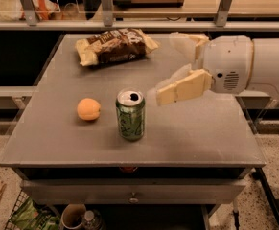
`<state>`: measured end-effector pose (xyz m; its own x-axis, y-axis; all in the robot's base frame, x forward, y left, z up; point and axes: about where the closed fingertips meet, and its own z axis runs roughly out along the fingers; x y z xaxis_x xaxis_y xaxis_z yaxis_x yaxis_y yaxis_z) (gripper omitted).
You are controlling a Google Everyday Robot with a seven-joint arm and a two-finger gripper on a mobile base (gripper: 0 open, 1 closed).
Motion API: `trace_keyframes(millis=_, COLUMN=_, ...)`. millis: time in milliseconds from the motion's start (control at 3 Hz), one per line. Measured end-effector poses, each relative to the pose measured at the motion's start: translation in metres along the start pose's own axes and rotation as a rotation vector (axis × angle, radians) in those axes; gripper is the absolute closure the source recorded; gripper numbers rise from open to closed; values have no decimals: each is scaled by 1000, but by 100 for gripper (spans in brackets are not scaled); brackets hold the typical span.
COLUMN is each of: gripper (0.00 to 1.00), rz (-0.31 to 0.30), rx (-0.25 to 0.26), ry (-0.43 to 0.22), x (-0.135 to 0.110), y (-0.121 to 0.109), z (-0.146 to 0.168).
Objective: Knock green can over
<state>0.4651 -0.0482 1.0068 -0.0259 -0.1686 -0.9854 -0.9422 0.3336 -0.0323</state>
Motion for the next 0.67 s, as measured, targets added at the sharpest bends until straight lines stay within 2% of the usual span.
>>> trace_keyframes(millis=667, gripper=0, rz=15, rx=-41, ry=2, x=57, y=21, z=3)
